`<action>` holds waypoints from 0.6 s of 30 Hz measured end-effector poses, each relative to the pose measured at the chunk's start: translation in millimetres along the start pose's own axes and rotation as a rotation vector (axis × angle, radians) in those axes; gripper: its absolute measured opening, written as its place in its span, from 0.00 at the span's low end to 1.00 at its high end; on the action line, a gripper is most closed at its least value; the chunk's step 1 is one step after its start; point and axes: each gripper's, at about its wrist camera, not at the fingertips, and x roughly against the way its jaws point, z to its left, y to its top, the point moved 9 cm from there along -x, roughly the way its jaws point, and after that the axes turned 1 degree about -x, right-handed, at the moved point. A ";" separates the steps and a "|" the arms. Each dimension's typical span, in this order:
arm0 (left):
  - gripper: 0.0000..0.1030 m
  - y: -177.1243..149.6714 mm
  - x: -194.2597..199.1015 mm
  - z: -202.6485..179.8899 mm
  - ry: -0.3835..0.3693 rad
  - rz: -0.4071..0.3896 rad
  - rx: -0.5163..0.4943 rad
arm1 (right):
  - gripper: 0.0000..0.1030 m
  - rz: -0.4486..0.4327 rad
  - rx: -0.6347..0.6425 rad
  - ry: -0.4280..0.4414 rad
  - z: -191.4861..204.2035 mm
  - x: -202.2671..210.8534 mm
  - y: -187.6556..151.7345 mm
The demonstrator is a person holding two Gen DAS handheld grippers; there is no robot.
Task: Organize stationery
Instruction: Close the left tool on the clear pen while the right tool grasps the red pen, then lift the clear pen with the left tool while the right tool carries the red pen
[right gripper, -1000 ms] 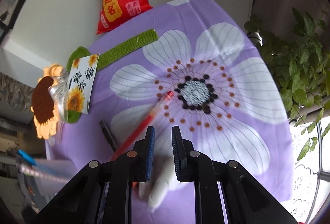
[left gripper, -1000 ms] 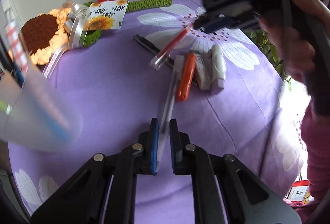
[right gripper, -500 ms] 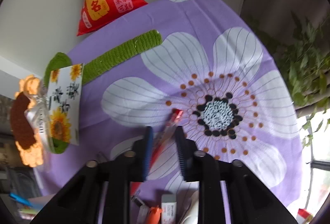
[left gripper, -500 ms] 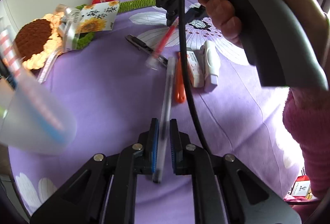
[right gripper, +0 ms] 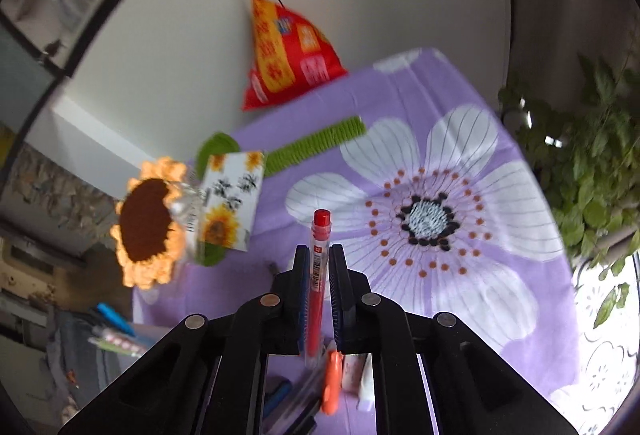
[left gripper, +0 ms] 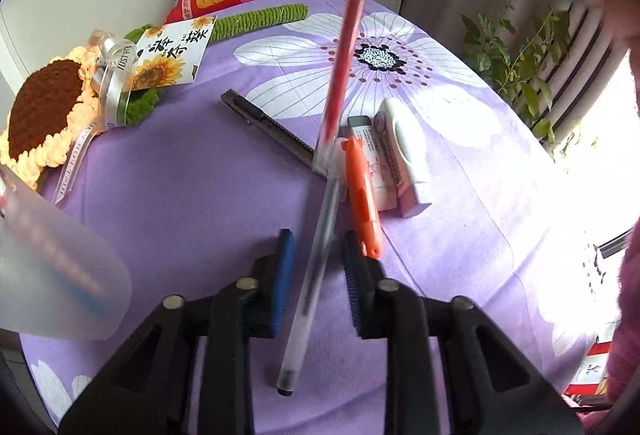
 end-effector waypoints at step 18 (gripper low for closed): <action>0.07 -3.7 99.9 22.8 -0.027 -0.191 0.164 | 0.08 -0.225 0.256 0.012 39.2 112.0 -35.3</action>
